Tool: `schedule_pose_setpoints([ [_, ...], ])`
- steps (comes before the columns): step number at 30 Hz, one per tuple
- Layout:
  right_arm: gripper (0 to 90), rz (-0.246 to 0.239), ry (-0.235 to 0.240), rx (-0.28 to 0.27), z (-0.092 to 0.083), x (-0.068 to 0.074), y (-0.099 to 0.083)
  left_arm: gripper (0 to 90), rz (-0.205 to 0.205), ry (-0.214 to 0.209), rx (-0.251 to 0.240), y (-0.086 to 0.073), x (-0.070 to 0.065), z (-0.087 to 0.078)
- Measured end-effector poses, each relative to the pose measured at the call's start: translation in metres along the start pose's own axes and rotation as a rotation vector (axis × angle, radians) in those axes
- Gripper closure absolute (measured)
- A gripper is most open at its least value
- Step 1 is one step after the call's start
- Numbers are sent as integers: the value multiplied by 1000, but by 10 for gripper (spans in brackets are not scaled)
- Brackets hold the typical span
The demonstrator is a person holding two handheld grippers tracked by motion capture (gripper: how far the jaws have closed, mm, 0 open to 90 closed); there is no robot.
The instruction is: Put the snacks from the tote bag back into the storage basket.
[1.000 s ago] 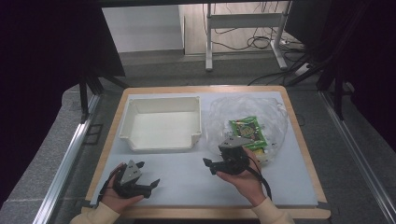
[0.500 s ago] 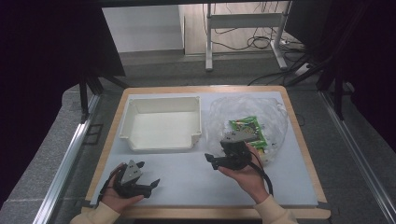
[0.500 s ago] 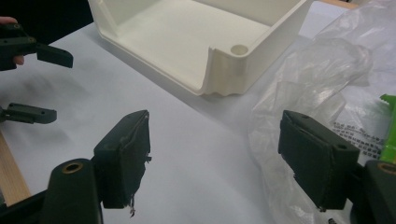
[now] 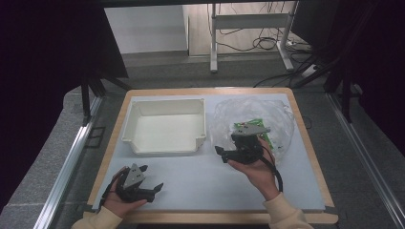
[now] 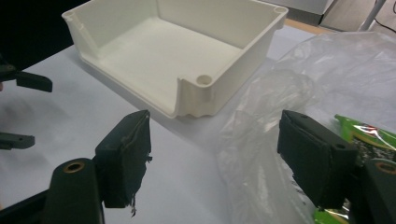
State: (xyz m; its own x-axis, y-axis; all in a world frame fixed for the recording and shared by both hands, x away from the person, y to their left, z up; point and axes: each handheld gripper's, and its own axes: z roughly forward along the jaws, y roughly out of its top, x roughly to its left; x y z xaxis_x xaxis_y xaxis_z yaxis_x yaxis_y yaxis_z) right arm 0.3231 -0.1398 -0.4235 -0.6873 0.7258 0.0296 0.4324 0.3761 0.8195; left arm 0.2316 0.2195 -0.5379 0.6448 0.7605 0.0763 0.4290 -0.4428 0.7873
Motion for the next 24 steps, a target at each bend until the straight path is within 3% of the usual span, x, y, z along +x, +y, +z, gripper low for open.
schedule_pose_setpoints([
  [24,266,63,-33,-15,-5,-30,19,139,4,8,5,0,1,-1],
])
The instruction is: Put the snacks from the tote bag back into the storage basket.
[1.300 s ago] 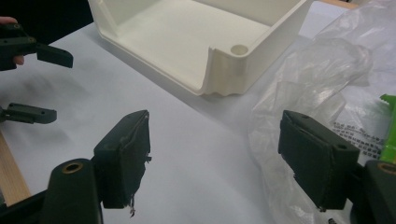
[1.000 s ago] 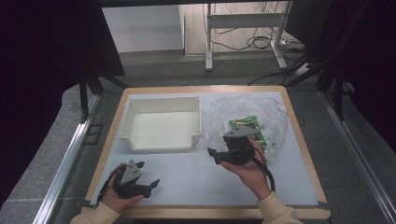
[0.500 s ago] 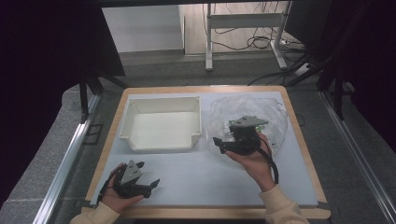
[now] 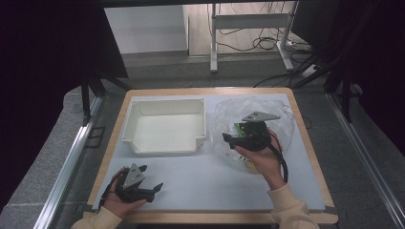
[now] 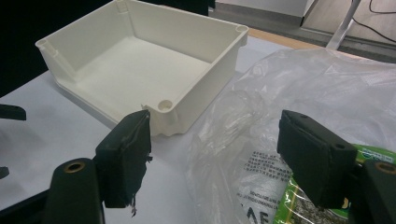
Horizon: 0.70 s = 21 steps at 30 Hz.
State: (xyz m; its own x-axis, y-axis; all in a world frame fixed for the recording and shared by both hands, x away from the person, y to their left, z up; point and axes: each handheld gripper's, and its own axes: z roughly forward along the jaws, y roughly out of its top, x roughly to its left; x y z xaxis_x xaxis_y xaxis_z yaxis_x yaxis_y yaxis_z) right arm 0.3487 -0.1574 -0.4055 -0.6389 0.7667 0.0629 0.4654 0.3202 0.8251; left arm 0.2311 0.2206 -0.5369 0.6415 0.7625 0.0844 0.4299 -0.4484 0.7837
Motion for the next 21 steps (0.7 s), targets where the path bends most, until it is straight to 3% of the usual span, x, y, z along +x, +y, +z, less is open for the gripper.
schedule_pose_setpoints([
  [8,265,11,11,-1,1,-11,3,139,-1,-1,2,0,-1,1],
  [21,265,50,-23,1,1,-31,6,139,0,-3,5,0,-1,1],
])
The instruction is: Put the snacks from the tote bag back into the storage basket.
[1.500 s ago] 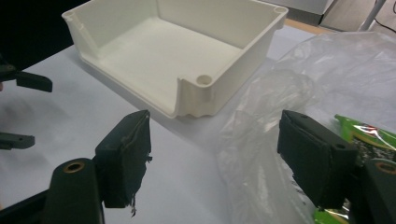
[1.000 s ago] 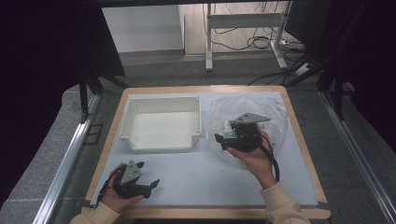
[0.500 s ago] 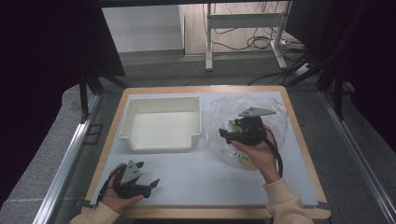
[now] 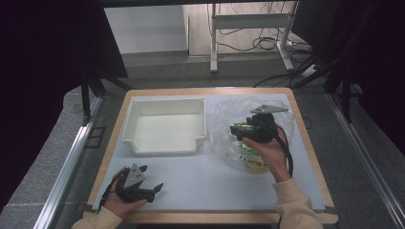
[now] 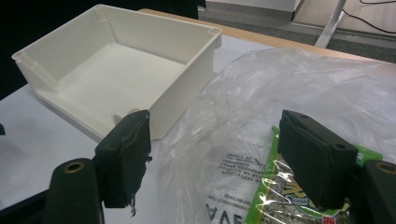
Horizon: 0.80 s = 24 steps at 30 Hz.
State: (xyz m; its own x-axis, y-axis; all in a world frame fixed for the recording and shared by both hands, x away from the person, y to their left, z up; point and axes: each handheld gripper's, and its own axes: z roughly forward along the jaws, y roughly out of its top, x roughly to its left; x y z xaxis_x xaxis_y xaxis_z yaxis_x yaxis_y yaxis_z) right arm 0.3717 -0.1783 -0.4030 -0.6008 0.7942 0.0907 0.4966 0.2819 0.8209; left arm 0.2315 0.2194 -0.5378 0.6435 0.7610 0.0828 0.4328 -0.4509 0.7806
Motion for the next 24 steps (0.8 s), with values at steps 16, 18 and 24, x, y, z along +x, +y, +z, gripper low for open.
schedule_pose_setpoints([
  [16,264,53,-32,42,4,-33,-2,139,6,-2,8,0,1,0],
  [18,264,63,-38,50,5,-38,-4,140,6,-2,7,0,1,0],
  [24,267,93,-67,81,10,-56,-11,140,6,-1,8,0,0,0],
])
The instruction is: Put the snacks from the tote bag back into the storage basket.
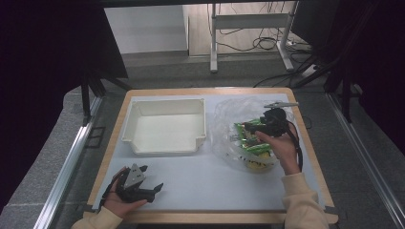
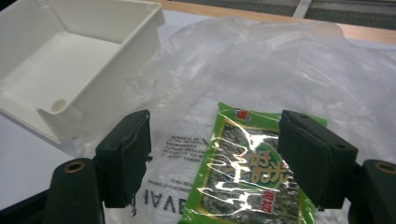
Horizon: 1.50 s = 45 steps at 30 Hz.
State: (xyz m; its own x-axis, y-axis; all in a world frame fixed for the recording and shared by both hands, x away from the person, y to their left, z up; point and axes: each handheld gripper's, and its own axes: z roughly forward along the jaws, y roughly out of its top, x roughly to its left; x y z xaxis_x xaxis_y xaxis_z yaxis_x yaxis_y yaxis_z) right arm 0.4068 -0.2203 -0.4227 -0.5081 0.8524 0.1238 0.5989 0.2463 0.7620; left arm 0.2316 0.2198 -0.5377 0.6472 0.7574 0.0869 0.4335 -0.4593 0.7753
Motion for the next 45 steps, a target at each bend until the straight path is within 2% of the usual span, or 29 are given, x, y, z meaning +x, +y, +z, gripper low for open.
schedule_pose_setpoints([
  [14,276,49,-29,43,9,-22,-6,141,0,8,6,0,0,1],
  [20,288,64,-39,79,15,-30,-9,142,0,13,6,0,0,1],
  [25,298,72,-60,100,23,-36,-10,141,1,13,6,0,0,1],
  [30,305,90,-80,144,35,-44,-12,141,-2,11,3,0,0,1],
  [42,301,102,-115,181,46,-50,-16,141,-1,8,-4,-1,1,-1],
  [45,337,104,-112,187,46,-51,-17,141,0,9,-5,0,1,-1],
])
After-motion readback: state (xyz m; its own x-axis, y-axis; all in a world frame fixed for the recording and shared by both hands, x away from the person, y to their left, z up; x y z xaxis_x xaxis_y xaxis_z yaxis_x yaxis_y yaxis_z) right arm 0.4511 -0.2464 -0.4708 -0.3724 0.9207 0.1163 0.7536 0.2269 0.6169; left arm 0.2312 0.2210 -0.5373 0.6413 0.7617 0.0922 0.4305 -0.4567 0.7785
